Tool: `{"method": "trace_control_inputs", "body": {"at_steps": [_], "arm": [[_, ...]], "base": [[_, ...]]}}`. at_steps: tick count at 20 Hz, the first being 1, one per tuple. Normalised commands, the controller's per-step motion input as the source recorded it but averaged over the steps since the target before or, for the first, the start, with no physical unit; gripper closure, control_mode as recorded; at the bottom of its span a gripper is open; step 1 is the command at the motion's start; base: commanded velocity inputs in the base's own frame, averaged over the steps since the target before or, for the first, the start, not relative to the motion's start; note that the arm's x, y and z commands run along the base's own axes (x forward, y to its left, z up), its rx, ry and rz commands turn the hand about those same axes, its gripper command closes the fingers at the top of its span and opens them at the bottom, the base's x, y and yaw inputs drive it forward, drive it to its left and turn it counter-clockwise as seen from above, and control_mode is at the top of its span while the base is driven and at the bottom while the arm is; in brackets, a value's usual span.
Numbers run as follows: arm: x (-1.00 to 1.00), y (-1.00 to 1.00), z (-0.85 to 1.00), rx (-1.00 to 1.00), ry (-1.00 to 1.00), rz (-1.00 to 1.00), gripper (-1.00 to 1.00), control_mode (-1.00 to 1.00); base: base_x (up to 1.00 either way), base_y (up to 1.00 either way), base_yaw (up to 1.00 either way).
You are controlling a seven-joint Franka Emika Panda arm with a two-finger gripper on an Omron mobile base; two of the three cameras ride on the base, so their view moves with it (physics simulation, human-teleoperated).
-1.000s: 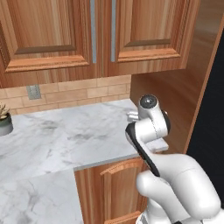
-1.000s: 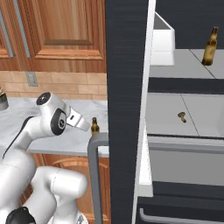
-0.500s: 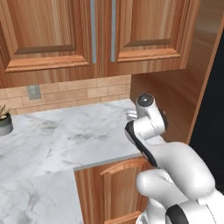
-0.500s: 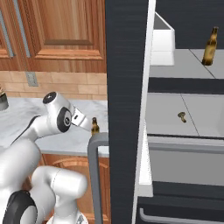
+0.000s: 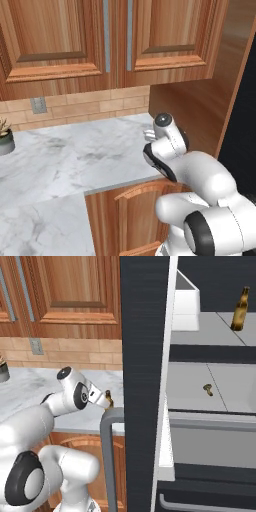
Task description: Place the beers on the top shelf of the fridge to keep them out of children's reach, and place the mushroom on lower shelves for easy access.
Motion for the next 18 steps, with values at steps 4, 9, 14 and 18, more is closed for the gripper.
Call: {"method": "trace_control_inputs", "body": {"at_steps": [4, 9, 14, 18], "arm": [[0.25, -0.16, -0.19, 0.0, 0.0, -0.02, -1.0, -1.0], [0.24, -0.08, -0.16, 0.0, 0.0, -0.02, -1.0, -1.0], [0.22, -0.04, -0.14, 0.0, 0.0, 0.0, -1.0, -1.0], [0.19, -0.08, -0.12, 0.0, 0.0, -0.01, -1.0, -1.0]], "base": [[0.0, 0.0, 0.0], [0.0, 0.0, 0.0], [0.0, 0.0, 0.0], [0.0, 0.0, 0.0]]}}
